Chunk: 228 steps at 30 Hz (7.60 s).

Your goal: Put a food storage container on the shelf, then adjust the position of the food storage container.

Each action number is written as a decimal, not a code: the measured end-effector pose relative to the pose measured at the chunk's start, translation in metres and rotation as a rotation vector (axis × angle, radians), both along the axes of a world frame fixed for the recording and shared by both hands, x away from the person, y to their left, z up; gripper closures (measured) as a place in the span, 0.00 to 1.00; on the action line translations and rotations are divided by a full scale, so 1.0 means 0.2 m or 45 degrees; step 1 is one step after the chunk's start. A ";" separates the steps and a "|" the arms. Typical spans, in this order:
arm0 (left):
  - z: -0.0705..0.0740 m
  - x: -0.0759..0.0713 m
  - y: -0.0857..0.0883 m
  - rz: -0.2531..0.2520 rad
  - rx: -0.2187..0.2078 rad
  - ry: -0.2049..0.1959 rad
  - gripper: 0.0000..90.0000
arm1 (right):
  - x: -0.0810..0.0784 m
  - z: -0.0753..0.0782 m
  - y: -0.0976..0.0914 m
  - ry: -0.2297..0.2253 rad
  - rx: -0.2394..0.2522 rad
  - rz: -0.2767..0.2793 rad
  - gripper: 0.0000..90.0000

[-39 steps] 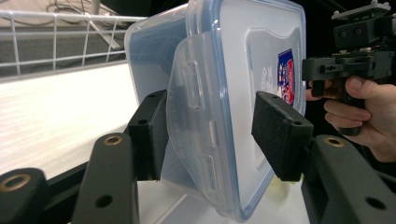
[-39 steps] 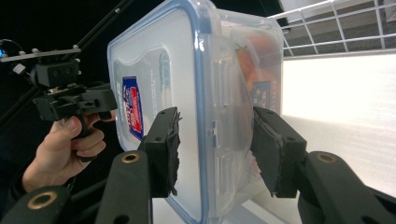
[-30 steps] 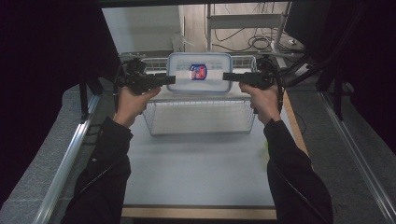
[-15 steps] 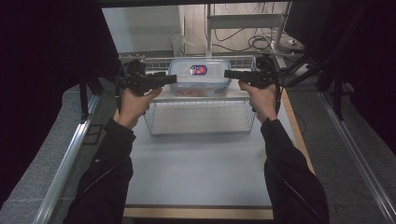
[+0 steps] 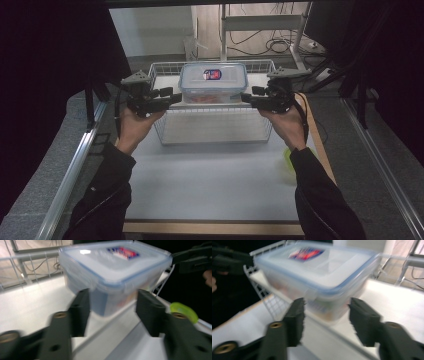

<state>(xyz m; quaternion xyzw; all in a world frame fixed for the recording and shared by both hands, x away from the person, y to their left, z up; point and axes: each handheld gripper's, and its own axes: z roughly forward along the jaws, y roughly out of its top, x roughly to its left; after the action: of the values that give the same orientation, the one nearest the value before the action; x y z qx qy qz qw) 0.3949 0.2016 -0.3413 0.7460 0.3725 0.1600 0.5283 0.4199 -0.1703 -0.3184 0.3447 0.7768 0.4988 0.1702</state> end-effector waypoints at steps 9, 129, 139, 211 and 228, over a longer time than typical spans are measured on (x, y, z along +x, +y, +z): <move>-0.05 0.04 -0.11 0.029 0.051 -0.003 0.93 | 0.05 -0.11 0.08 0.078 -0.026 0.025 0.99; -0.87 -0.71 -0.10 -0.142 0.291 0.003 0.02 | -0.33 -0.65 -0.57 0.217 -0.235 -0.211 0.98; -0.88 -0.71 -0.09 -0.135 0.258 0.027 0.01 | -0.31 -0.64 -0.83 0.207 -0.223 -0.445 1.00; -0.92 -0.70 -0.14 -0.200 0.370 0.090 0.03 | -0.40 -0.78 -0.66 0.367 -0.300 -0.335 1.00; -0.92 -0.70 -0.14 -0.210 0.374 0.093 0.03 | -0.41 -0.91 -0.66 0.523 -0.298 -0.260 1.00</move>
<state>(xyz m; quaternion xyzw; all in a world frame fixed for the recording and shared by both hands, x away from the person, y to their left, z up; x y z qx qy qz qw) 0.2547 0.1736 -0.5261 0.8486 0.3016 0.1415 0.4109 0.3378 -0.3019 -0.5011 0.4934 0.8086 0.3054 0.0971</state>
